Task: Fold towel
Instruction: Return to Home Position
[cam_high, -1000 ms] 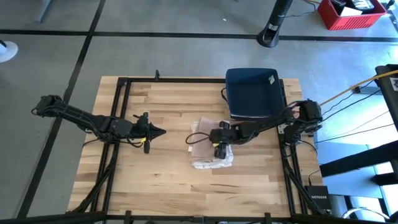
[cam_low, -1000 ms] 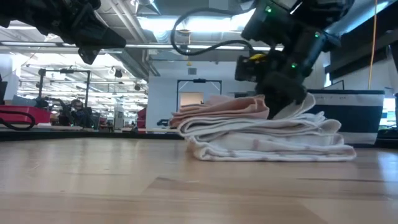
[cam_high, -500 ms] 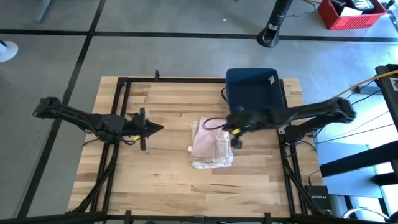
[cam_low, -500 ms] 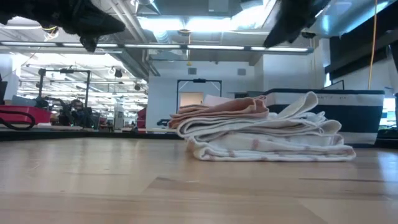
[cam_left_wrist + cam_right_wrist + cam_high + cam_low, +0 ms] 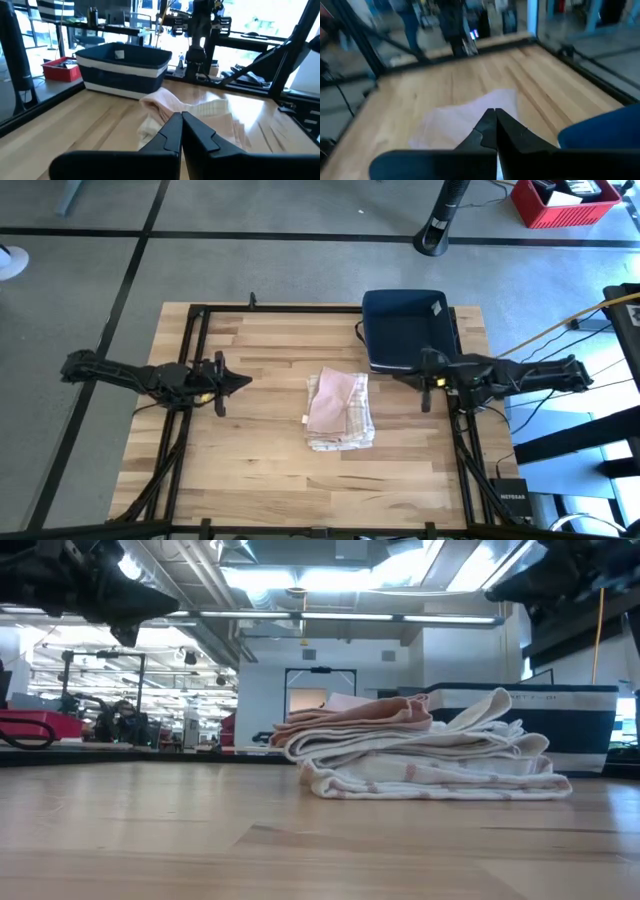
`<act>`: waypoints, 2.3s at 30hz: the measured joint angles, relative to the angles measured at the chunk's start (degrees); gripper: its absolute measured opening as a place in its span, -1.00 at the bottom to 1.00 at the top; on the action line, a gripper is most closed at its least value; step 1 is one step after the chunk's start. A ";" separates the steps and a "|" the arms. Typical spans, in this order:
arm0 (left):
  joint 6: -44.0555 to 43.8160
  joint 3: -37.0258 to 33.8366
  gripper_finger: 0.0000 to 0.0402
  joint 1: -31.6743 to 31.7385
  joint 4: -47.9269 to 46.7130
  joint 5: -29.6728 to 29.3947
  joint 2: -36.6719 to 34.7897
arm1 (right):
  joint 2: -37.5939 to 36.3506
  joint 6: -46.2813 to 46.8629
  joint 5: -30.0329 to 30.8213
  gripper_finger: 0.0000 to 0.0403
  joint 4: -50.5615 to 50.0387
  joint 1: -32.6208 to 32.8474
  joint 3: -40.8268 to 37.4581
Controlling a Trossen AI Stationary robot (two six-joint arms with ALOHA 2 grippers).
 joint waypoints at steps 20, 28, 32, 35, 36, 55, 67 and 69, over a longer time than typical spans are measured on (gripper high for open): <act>-5.46 -8.20 -1.00 0.00 -3.07 1.28 -10.85 | -25.04 -1.09 -1.33 -1.00 14.26 0.00 -23.97; 1.32 -8.20 -1.00 0.00 -3.22 1.86 -17.77 | -24.40 -0.32 -2.76 -1.00 14.59 0.02 -24.25; 2.17 -8.20 -1.00 0.00 -3.24 1.80 -18.03 | -24.09 0.03 -3.16 -0.98 14.42 0.02 -24.28; 1.23 -8.20 -1.00 0.00 -3.24 1.73 -18.03 | -24.10 0.07 -3.14 -0.93 14.39 0.02 -24.29; 1.21 -8.20 -1.00 0.00 -3.24 1.73 -18.00 | -24.10 0.08 -3.14 -0.91 14.36 0.02 -24.30; 1.08 -8.20 -1.00 0.00 -3.27 1.68 -17.83 | -24.13 0.07 -3.16 -0.85 14.12 0.02 -24.39; 1.08 -8.20 -1.00 0.00 -3.29 1.66 -17.83 | -24.12 0.07 -3.14 -0.85 14.07 0.04 -24.43; 1.08 -8.20 -1.00 0.00 -3.29 1.66 -17.83 | -24.11 0.07 -3.16 -0.85 14.06 0.04 -24.43</act>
